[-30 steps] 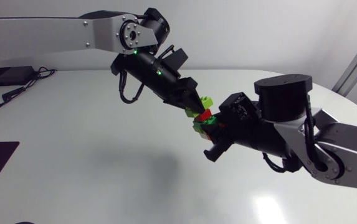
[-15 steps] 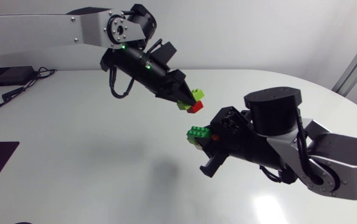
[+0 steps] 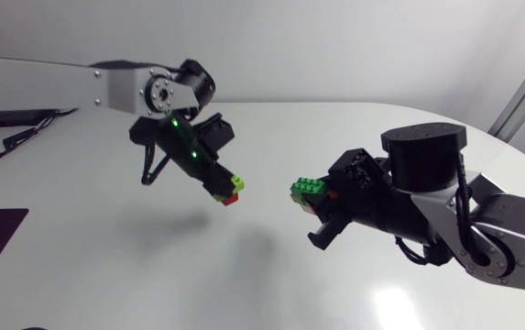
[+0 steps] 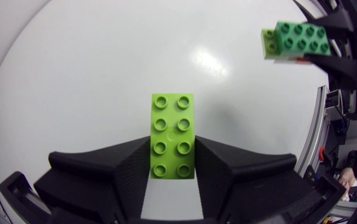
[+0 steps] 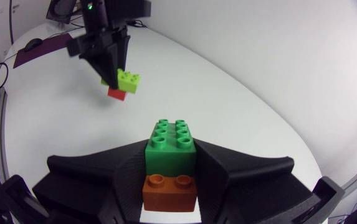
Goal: Separate the duplo bricks
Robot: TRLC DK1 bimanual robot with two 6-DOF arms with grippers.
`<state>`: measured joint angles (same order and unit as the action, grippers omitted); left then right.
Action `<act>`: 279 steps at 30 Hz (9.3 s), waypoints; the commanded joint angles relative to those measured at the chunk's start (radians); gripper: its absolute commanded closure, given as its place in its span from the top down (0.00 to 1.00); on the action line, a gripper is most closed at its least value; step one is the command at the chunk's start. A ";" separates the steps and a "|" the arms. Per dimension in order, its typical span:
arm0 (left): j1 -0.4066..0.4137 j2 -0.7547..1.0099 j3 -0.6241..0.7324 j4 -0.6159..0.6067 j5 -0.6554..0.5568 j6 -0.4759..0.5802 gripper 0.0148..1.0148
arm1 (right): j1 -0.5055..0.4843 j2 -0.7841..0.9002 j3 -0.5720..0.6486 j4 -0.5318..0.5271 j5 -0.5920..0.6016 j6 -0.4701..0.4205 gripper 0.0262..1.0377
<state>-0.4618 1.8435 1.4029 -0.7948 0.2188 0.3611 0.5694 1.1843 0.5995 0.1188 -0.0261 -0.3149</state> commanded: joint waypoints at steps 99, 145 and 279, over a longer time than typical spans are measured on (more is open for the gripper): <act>-0.018 0.135 0.398 -0.469 0.694 0.757 0.88 | -0.232 0.204 0.402 -0.436 -0.940 -0.079 0.23; -0.009 0.252 0.496 -0.822 0.788 1.010 0.28 | -0.175 0.164 0.385 -0.446 -0.949 -0.090 0.24; 0.018 -0.089 0.228 -0.549 0.714 0.776 0.27 | -0.134 0.305 0.094 -0.308 -0.250 -0.312 0.26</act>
<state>-0.4362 1.7882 1.6581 -1.3460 0.9337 1.1564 0.4267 1.4670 0.6827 -0.2066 -0.2680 -0.6426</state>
